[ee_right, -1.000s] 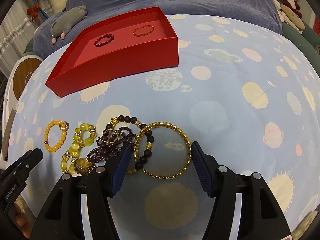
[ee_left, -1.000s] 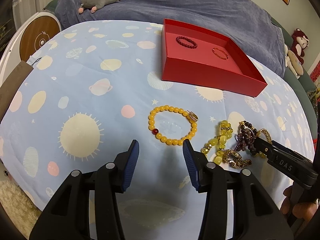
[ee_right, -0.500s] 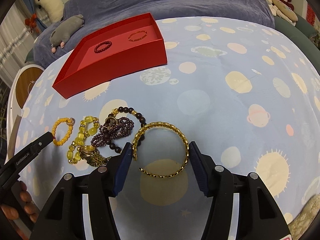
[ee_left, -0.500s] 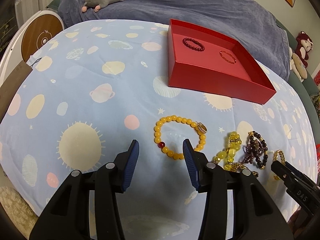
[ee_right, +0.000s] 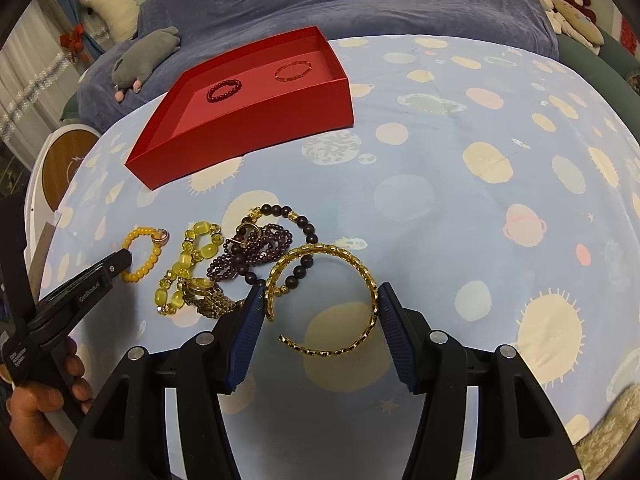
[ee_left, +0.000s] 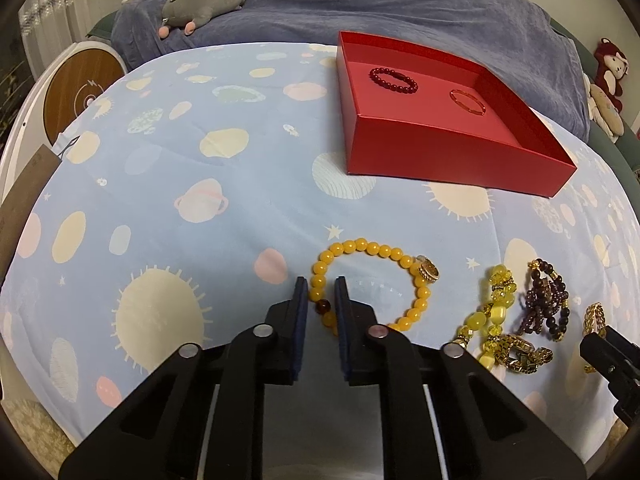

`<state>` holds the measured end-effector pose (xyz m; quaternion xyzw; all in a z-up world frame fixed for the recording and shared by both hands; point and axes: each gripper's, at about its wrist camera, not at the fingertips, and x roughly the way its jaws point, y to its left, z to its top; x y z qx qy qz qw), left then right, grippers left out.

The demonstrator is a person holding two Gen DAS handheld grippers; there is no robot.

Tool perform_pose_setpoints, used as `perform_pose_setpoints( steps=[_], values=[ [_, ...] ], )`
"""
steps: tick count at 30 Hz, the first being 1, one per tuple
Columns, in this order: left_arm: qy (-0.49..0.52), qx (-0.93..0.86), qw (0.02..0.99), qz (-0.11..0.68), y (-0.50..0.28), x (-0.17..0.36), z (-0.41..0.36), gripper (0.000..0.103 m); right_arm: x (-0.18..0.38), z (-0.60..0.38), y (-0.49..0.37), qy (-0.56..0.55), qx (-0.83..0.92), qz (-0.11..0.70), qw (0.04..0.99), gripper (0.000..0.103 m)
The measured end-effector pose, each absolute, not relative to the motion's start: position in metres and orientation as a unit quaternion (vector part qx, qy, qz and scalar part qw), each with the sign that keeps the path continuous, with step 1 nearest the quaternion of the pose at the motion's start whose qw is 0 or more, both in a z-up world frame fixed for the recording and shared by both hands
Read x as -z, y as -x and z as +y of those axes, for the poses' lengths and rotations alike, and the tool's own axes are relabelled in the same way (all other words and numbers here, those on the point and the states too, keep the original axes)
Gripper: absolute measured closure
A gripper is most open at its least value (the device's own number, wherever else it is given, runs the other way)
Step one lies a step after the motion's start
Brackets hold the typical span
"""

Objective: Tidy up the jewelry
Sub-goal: 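Grasp the yellow bead bracelet with the left gripper while the right gripper grasps the gold chain bracelet, then carry both bracelets into the red box and open both grippers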

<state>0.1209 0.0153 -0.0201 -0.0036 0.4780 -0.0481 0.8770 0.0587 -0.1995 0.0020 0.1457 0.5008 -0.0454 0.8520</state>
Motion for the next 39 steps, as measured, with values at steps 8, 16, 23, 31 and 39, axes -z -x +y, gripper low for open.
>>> perform_pose_setpoints(
  steps=[8,16,23,31,39],
  values=[
    [0.013,0.064,0.879,0.473,-0.113,0.009,0.02,0.095,-0.007,-0.19,-0.055,-0.141,0.032,0.5,0.854,0.048],
    [0.048,0.084,0.885,0.456,-0.096,-0.026,0.022,0.096,-0.021,-0.184,-0.048,-0.143,0.021,0.488,0.861,0.048],
    [0.058,0.104,0.889,0.442,-0.083,-0.05,0.016,0.096,-0.031,-0.18,-0.041,-0.142,0.013,0.479,0.866,0.048],
    [0.065,0.129,0.895,0.422,-0.088,-0.073,0.005,0.096,-0.043,-0.183,-0.05,-0.139,0.006,0.466,0.874,0.048],
    [0.07,0.15,0.9,0.403,-0.126,-0.093,-0.014,0.096,-0.063,-0.194,-0.102,-0.132,-0.002,0.442,0.887,0.048]
  ],
)
